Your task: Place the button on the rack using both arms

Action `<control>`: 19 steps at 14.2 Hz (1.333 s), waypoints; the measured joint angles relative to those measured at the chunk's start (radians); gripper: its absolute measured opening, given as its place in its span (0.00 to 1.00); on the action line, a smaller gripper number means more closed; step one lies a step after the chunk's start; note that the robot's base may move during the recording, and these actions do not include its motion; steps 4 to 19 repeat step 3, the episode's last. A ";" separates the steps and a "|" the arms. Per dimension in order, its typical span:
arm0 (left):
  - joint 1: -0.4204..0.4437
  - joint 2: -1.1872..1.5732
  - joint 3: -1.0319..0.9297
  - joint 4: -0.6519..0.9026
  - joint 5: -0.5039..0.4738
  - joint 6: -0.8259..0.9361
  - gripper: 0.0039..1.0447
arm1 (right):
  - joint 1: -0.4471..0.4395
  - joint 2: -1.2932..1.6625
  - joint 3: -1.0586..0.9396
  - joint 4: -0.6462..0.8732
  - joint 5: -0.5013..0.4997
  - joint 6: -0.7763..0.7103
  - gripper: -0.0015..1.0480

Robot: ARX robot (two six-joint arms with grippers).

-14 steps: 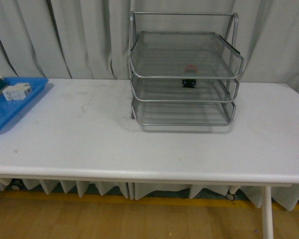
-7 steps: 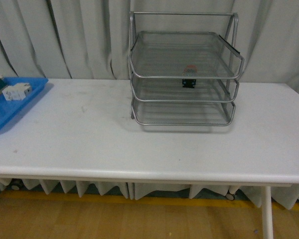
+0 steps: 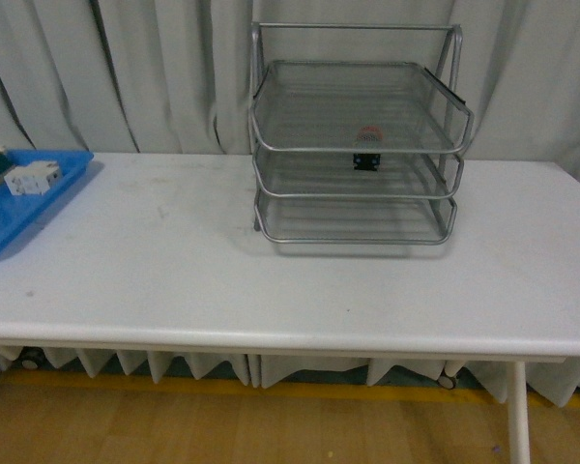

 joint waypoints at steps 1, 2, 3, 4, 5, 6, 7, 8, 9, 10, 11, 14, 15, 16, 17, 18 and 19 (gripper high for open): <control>0.000 0.000 0.000 0.000 0.000 0.000 0.94 | 0.000 0.000 0.000 0.000 0.000 0.000 0.94; 0.000 0.000 0.000 0.000 0.000 0.000 0.94 | 0.000 0.000 0.000 0.000 0.000 0.000 0.94; 0.000 0.000 0.000 0.000 0.000 0.000 0.94 | 0.000 0.000 0.000 0.000 0.000 0.000 0.94; 0.000 0.000 0.000 0.000 0.000 0.000 0.94 | 0.000 0.000 0.000 0.000 0.000 0.000 0.94; 0.000 0.000 0.000 0.000 0.000 0.000 0.94 | 0.000 0.000 0.000 0.000 0.000 0.000 0.94; 0.000 0.000 0.000 0.000 0.000 0.000 0.94 | 0.000 0.000 0.000 0.000 0.000 0.000 0.94; 0.000 0.000 0.000 0.000 0.000 0.000 0.94 | 0.000 0.000 0.000 0.000 0.000 0.000 0.94; 0.000 0.000 0.000 0.000 0.000 0.000 0.94 | 0.000 0.000 0.000 0.000 0.000 0.000 0.94; 0.000 0.000 0.000 0.000 0.000 0.000 0.94 | 0.000 0.000 0.000 0.000 0.000 0.000 0.94; 0.000 0.000 0.000 0.000 0.000 0.000 0.94 | 0.000 0.000 0.000 0.000 0.000 0.000 0.94; 0.000 0.000 0.000 0.000 0.000 0.000 0.94 | 0.000 0.000 0.000 0.000 0.000 0.000 0.94; 0.000 0.000 0.000 0.000 0.000 0.000 0.94 | 0.000 0.000 0.000 0.000 0.000 0.000 0.94; 0.000 0.000 0.000 0.000 0.000 0.000 0.94 | 0.000 0.000 0.000 0.000 0.000 0.000 0.94; 0.000 0.000 0.000 0.000 0.000 0.000 0.94 | 0.000 0.000 0.000 0.000 0.000 0.000 0.94; 0.000 0.000 0.000 0.000 0.000 0.000 0.94 | 0.000 0.000 0.000 0.000 0.000 0.000 0.94; 0.000 0.000 0.000 0.000 0.000 0.000 0.94 | 0.000 0.000 0.000 0.000 0.000 0.000 0.94; 0.000 0.000 0.000 0.000 0.000 0.000 0.94 | 0.000 0.000 0.000 0.000 0.000 0.000 0.94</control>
